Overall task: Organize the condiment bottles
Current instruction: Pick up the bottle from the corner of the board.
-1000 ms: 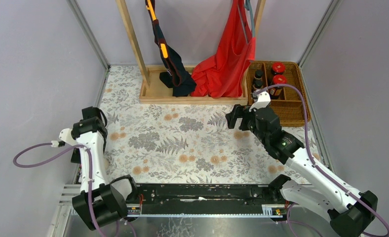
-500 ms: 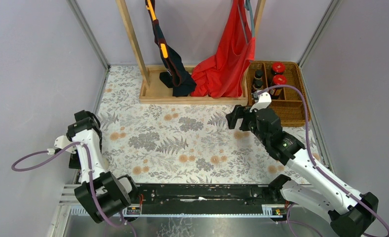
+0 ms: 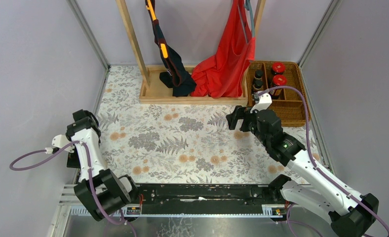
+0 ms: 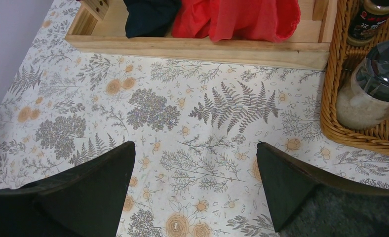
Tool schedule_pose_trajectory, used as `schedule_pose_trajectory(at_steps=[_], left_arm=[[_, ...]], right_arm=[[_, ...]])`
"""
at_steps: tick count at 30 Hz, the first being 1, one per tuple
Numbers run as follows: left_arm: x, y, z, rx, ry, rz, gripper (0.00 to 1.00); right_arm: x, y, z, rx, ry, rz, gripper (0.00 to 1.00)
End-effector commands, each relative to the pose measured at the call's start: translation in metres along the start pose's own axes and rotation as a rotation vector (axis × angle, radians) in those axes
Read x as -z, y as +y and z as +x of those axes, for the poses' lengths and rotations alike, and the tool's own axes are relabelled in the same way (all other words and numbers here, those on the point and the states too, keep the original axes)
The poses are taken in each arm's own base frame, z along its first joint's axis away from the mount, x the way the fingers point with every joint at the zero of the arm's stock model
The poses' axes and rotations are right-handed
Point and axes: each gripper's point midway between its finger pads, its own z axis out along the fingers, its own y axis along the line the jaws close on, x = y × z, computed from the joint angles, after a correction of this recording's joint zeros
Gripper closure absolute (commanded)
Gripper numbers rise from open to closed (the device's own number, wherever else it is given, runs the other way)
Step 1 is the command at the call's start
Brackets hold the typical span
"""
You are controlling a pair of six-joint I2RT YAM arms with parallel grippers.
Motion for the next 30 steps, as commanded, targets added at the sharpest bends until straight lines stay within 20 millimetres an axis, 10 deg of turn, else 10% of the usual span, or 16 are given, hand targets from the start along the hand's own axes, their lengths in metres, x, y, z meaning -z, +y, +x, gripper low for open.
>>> schedule_pose_trajectory(at_steps=[1, 30], left_arm=[[0.003, 0.002, -0.012, 0.036, -0.049, 0.016, 0.07], [-0.020, -0.017, -0.008, 0.040, -0.066, -0.002, 0.06]], right_arm=[[0.000, 0.012, -0.012, -0.025, -0.046, -0.046, 0.00], [-0.006, 0.010, -0.003, -0.023, -0.026, -0.040, 0.00]])
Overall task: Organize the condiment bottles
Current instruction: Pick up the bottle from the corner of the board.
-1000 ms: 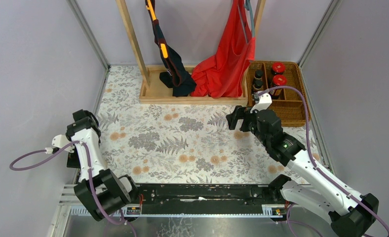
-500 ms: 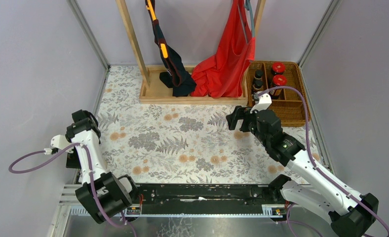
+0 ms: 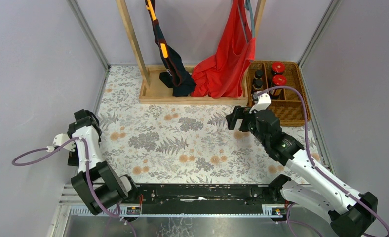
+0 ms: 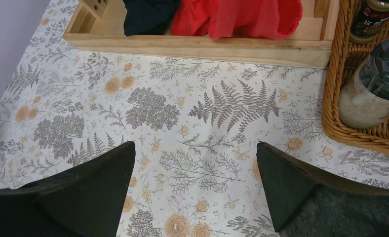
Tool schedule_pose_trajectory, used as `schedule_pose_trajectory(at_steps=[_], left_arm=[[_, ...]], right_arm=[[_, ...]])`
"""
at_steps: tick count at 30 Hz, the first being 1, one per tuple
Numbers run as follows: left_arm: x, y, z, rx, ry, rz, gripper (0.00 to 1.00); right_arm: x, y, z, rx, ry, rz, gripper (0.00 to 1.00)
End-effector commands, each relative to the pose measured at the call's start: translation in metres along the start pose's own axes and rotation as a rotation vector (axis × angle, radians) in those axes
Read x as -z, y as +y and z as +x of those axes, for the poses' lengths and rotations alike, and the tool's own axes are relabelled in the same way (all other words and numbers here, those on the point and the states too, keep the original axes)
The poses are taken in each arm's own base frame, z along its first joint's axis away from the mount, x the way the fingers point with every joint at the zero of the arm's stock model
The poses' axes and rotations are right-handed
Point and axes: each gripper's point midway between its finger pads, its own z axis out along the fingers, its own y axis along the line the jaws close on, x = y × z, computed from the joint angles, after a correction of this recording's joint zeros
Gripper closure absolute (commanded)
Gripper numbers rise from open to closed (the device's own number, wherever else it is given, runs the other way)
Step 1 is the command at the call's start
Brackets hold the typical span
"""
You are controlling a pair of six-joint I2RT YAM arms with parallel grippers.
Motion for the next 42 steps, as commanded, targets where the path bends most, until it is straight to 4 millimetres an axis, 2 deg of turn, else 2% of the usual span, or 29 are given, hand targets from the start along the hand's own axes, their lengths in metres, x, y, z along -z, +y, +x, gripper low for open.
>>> schedule_pose_trajectory(at_steps=[1, 9, 16, 20, 26, 27, 29, 30, 31, 34, 39, 42], left_arm=[[-0.007, -0.008, -0.008, 0.031, -0.046, 0.005, 0.07], [-0.020, -0.010, 0.006, 0.021, -0.008, -0.020, 0.07], [-0.024, -0.009, 0.009, 0.022, -0.009, -0.034, 0.27], [-0.023, -0.009, 0.008, 0.026, -0.009, -0.028, 0.33], [-0.023, -0.008, 0.006, 0.028, -0.018, -0.033, 0.32], [-0.023, -0.008, 0.006, 0.030, -0.020, -0.035, 0.35], [-0.023, -0.007, 0.007, 0.037, -0.015, -0.037, 0.52], [-0.023, -0.006, 0.009, 0.039, -0.012, -0.036, 0.65], [-0.023, -0.006, 0.009, 0.042, -0.013, -0.033, 0.73], [-0.023, -0.006, 0.010, 0.057, -0.010, -0.024, 0.75], [-0.023, -0.007, 0.013, 0.054, 0.003, -0.018, 1.00], [-0.024, -0.009, 0.018, 0.039, 0.027, -0.015, 1.00]], right_arm=[[-0.003, 0.010, -0.005, -0.021, -0.027, -0.041, 0.00], [-0.007, 0.011, -0.002, -0.022, -0.015, -0.040, 0.00], [-0.008, 0.011, -0.002, -0.024, -0.017, -0.042, 0.00], [-0.008, 0.012, -0.001, -0.022, -0.012, -0.045, 0.00], [-0.009, 0.012, 0.000, -0.024, -0.012, -0.046, 0.00], [-0.009, 0.012, 0.000, -0.024, -0.011, -0.046, 0.00], [-0.009, 0.012, 0.001, -0.024, -0.010, -0.045, 0.00], [-0.009, 0.012, 0.000, -0.024, -0.010, -0.045, 0.00], [-0.009, 0.012, 0.000, -0.025, -0.011, -0.046, 0.00], [-0.008, 0.012, -0.001, -0.026, -0.016, -0.046, 0.00], [-0.007, 0.011, -0.001, -0.027, -0.021, -0.045, 0.00], [-0.006, 0.011, -0.002, -0.028, -0.028, -0.046, 0.00]])
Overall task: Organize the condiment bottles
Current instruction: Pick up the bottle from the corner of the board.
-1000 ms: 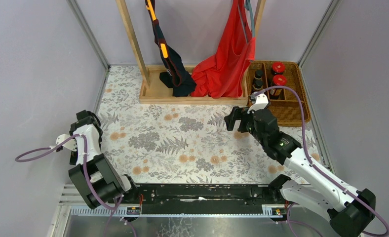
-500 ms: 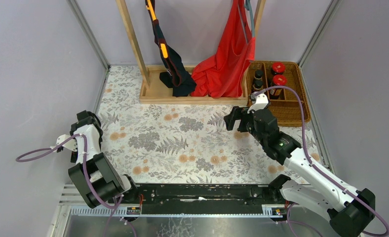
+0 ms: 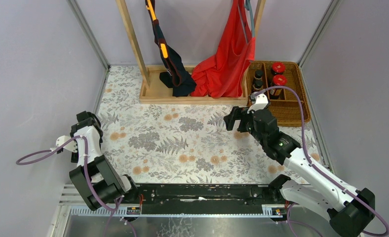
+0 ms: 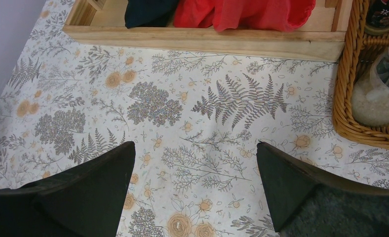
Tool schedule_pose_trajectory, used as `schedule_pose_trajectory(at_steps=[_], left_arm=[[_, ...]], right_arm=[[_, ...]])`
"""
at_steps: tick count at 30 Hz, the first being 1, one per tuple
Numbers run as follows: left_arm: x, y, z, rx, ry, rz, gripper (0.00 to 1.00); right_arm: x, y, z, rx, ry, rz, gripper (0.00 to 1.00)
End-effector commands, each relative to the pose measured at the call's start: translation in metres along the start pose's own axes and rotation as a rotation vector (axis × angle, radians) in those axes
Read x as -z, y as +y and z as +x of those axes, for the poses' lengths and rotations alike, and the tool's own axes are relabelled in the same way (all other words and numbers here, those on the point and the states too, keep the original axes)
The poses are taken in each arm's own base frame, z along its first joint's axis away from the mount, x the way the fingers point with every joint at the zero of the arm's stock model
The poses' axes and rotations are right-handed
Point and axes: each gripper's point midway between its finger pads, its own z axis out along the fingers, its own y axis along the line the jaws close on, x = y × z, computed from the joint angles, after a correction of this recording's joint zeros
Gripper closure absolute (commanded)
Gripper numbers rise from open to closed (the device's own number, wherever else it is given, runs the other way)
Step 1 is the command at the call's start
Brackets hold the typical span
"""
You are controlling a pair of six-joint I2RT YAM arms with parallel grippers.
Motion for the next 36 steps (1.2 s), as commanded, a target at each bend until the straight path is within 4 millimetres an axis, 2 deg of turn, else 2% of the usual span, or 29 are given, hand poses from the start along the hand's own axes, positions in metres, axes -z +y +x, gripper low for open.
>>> schedule_pose_trajectory(at_steps=[1, 14, 22, 30, 36], left_arm=[[-0.003, -0.001, 0.006, 0.006, 0.028, 0.002, 1.00], [0.011, -0.011, -0.003, 0.002, 0.018, 0.095, 1.00], [0.036, -0.027, -0.003, -0.044, -0.038, 0.188, 1.00], [0.061, -0.045, 0.015, -0.126, -0.052, 0.233, 1.00], [0.085, -0.060, 0.046, -0.247, -0.077, 0.291, 1.00]], right_arm=[[0.003, 0.009, -0.014, -0.020, -0.062, -0.036, 0.00], [0.002, 0.009, -0.013, -0.023, -0.061, -0.035, 0.00], [0.000, 0.006, -0.012, -0.021, -0.061, -0.022, 0.00], [0.000, 0.004, -0.014, -0.018, -0.066, -0.010, 0.00], [-0.001, -0.003, -0.014, -0.012, -0.068, 0.030, 0.00]])
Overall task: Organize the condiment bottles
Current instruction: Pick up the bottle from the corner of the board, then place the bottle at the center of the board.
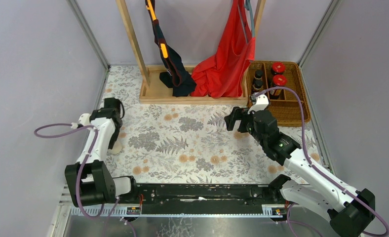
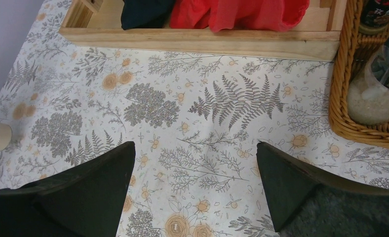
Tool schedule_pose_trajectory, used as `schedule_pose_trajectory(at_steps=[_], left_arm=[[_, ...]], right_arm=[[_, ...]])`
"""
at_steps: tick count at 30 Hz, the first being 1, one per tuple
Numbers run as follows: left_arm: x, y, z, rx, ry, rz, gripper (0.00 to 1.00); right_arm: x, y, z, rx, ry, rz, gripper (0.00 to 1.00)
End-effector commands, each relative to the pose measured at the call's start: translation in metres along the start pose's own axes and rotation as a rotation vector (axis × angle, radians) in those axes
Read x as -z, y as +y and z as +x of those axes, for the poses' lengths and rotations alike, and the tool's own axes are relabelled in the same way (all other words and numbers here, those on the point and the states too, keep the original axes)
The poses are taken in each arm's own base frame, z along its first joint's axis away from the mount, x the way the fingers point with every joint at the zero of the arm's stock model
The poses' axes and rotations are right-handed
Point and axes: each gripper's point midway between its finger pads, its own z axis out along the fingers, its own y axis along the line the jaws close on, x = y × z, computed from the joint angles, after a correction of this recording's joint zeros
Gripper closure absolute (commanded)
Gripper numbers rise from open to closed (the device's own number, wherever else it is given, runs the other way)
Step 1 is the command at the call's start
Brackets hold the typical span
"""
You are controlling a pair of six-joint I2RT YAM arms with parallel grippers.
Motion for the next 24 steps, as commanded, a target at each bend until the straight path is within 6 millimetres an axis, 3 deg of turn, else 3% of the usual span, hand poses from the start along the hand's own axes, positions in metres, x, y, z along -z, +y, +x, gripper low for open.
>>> schedule_pose_trajectory(at_steps=[1, 8, 13, 24], left_arm=[[0.018, -0.019, 0.004, -0.042, -0.056, 0.034, 1.00], [0.049, -0.056, 0.045, -0.202, -0.038, 0.156, 1.00], [0.084, -0.085, 0.076, -0.311, -0.037, 0.266, 1.00], [0.141, -0.118, 0.160, -0.543, -0.063, 0.388, 1.00]], right_arm=[[-0.001, -0.001, -0.015, -0.009, -0.058, 0.030, 0.00], [-0.003, -0.013, -0.017, 0.000, -0.067, 0.095, 0.00], [-0.009, -0.016, -0.011, 0.011, -0.047, 0.113, 0.01], [-0.010, -0.025, -0.011, 0.004, -0.053, 0.157, 0.00]])
